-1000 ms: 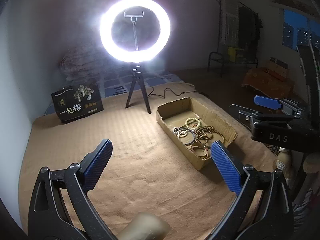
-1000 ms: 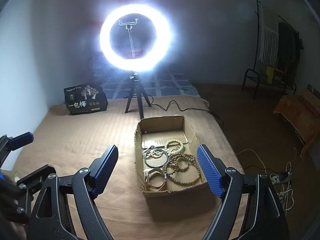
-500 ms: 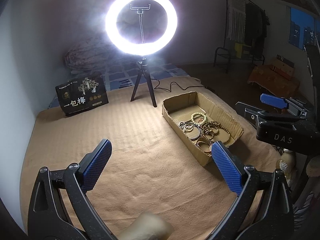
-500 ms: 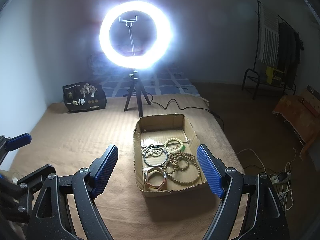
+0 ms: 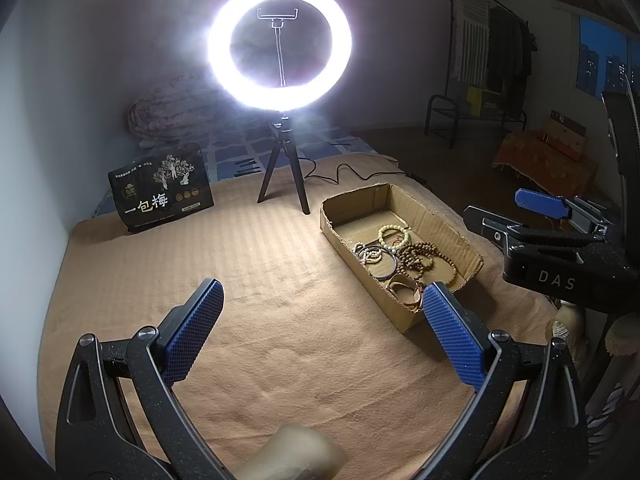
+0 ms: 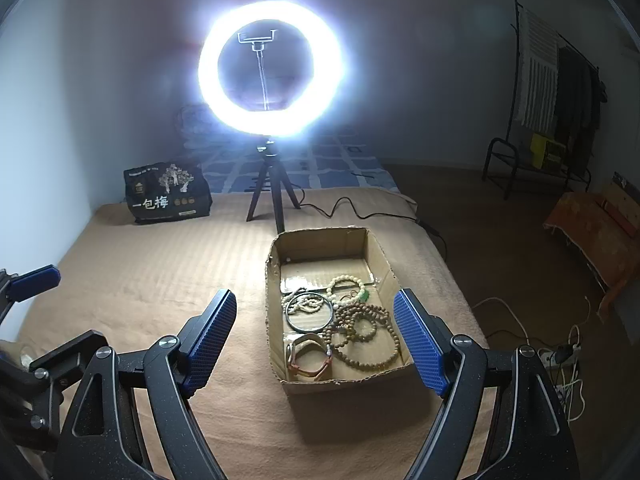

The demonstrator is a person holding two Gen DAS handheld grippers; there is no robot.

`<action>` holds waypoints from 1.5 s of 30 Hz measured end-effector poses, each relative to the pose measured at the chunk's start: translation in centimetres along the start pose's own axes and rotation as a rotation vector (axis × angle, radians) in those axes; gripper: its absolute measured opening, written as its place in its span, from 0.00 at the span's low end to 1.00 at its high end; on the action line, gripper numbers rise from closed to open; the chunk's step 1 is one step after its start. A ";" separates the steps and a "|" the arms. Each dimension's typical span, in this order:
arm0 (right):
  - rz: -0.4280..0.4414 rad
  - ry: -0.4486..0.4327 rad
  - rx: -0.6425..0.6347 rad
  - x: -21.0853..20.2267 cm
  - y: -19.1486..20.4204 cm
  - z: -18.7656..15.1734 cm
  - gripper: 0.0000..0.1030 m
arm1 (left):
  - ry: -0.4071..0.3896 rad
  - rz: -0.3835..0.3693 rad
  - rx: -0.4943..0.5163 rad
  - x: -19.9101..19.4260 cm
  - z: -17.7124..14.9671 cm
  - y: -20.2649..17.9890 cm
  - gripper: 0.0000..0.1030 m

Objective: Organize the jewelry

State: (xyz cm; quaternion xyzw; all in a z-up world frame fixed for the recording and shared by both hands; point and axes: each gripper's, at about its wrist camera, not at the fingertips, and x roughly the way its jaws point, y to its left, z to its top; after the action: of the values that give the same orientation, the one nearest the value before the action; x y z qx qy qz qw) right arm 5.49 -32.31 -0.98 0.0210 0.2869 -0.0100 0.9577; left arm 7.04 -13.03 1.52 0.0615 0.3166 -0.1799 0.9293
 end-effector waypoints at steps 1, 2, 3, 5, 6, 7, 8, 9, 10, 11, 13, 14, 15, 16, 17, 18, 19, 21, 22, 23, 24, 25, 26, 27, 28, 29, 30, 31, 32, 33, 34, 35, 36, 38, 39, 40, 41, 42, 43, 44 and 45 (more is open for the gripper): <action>0.001 0.000 0.000 0.0 0.0 0.0 0.79 | 0.000 -0.001 0.000 0.0 0.0 0.0 0.99; 0.001 0.000 -0.001 0.0 0.0 0.0 0.79 | 0.000 -0.003 -0.001 0.0 0.0 0.0 0.99; 0.000 0.000 -0.002 0.0 0.0 0.0 0.79 | 0.000 -0.004 -0.002 0.0 0.0 0.0 0.99; -0.001 0.001 -0.002 0.0 0.1 0.0 0.79 | 0.002 -0.007 -0.003 0.0 0.0 -0.2 0.99; -0.001 0.003 -0.005 0.0 0.0 0.0 0.79 | 0.001 -0.006 -0.002 0.0 0.0 -0.1 0.99; -0.001 0.005 -0.008 0.0 0.0 -0.1 0.79 | 0.003 -0.006 -0.002 0.0 0.0 -0.3 0.99; 0.000 0.006 -0.011 0.0 0.0 -0.1 0.79 | 0.003 -0.006 -0.002 0.0 0.0 -0.3 0.99; 0.000 0.007 -0.013 0.0 0.0 -0.1 0.79 | 0.004 -0.007 -0.002 0.0 0.0 -0.5 0.99; 0.000 0.006 -0.014 0.0 0.0 -0.1 0.79 | 0.003 -0.007 -0.003 0.0 0.1 -0.4 0.99; 0.001 0.006 -0.015 0.0 0.0 -0.1 0.79 | 0.003 -0.007 -0.003 0.0 0.1 -0.4 0.99; -0.001 0.006 -0.014 0.0 0.0 -0.1 0.79 | 0.002 -0.005 -0.004 0.0 0.1 -0.3 0.99; 0.001 0.007 -0.014 0.0 0.0 -0.1 0.79 | 0.002 -0.006 -0.003 0.0 0.1 -0.3 0.99; 0.002 0.008 -0.014 0.0 0.0 -0.1 0.79 | 0.003 -0.007 -0.003 0.0 0.1 -0.4 0.99; 0.003 0.010 -0.015 0.0 0.0 -0.1 0.79 | 0.004 -0.007 -0.004 0.0 0.1 -0.3 0.99; 0.002 0.012 -0.016 0.0 0.1 -0.1 0.79 | 0.004 -0.007 -0.004 0.0 0.1 -0.4 0.99; 0.002 0.013 -0.018 0.0 0.1 -0.1 0.79 | 0.005 -0.007 -0.004 0.0 0.1 -0.5 0.99; 0.001 0.014 -0.019 0.0 0.2 -0.1 0.79 | 0.004 -0.006 -0.004 0.0 0.1 -0.4 0.99; -0.001 0.016 -0.022 0.1 0.3 -0.1 0.79 | 0.003 -0.006 -0.005 0.0 0.1 -0.4 0.99; -0.001 0.017 -0.022 0.1 0.3 -0.1 0.79 | 0.003 -0.006 -0.004 0.0 0.1 -0.3 0.99; -0.001 0.017 -0.021 0.1 0.3 -0.1 0.79 | 0.003 -0.006 -0.004 0.0 0.1 -0.4 0.99; 0.000 0.016 -0.021 0.1 0.3 -0.1 0.79 | 0.002 -0.006 -0.005 0.0 0.1 -0.3 0.99; 0.000 0.016 -0.021 0.1 0.2 -0.1 0.79 | 0.003 -0.006 -0.005 0.0 0.1 -0.3 0.99; 0.000 0.016 -0.022 0.1 0.2 -0.1 0.79 | 0.003 -0.006 -0.005 0.0 0.1 -0.3 0.99; 0.001 0.016 -0.022 0.1 0.2 -0.1 0.79 | 0.003 -0.006 -0.005 0.0 0.1 -0.3 0.99; 0.000 0.016 -0.022 0.1 0.2 -0.1 0.79 | 0.004 -0.006 -0.006 0.0 0.1 -0.3 0.99; 0.000 0.017 -0.023 0.1 0.2 -0.1 0.79 | 0.004 -0.006 -0.006 0.0 0.1 -0.4 0.99; 0.000 0.017 -0.024 0.1 0.2 -0.1 0.79 | 0.003 -0.005 -0.007 0.0 0.1 -0.4 0.99; 0.000 0.018 -0.024 0.2 0.3 -0.1 0.79 | 0.003 -0.006 -0.007 0.0 0.1 -0.4 0.99; 0.000 0.018 -0.025 0.2 0.3 -0.1 0.79 | 0.003 -0.006 -0.008 0.0 0.2 -0.4 0.99; 0.001 0.018 -0.025 0.2 0.3 -0.1 0.79 | 0.003 -0.007 -0.008 0.0 0.2 -0.5 0.99; 0.000 0.018 -0.025 0.2 0.3 -0.1 0.79 | 0.004 -0.007 -0.007 0.0 0.2 -0.3 0.99; 0.000 0.018 -0.025 0.2 0.3 -0.1 0.79 | 0.003 -0.008 -0.008 0.0 0.2 -0.4 0.99; -0.001 0.018 -0.024 0.2 0.3 -0.1 0.79 | 0.004 -0.008 -0.007 0.0 0.2 -0.3 0.99; -0.001 0.018 -0.023 0.2 0.3 -0.1 0.79 | 0.004 -0.009 -0.006 0.0 0.2 -0.3 0.99; -0.001 0.019 -0.022 0.2 0.3 -0.1 0.79 | 0.004 -0.009 -0.006 0.0 0.2 -0.4 0.99; -0.001 0.018 -0.023 0.2 0.3 -0.1 0.79 | 0.003 -0.007 -0.007 0.0 0.2 -0.3 0.99; 0.000 0.018 -0.023 0.2 0.3 -0.1 0.79 | 0.004 -0.007 -0.007 0.0 0.2 -0.2 0.99; 0.000 0.018 -0.023 0.2 0.3 -0.1 0.79 | 0.004 -0.006 -0.008 0.0 0.2 -0.4 0.99; 0.000 0.018 -0.023 0.2 0.3 -0.1 0.79 | 0.005 -0.005 -0.010 0.0 0.2 -0.5 0.99; 0.000 0.018 -0.023 0.2 0.3 -0.1 0.79 | 0.004 -0.007 -0.010 0.0 0.2 -0.4 0.99; 0.000 0.018 -0.023 0.2 0.3 -0.1 0.79 | 0.003 -0.006 -0.010 -0.1 0.2 -0.5 0.99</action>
State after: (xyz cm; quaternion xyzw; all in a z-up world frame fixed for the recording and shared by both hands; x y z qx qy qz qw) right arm 5.59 -31.99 -1.15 0.0100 0.2956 -0.0065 0.9552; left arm 6.91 -13.51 1.71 0.0561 0.3193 -0.1810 0.9285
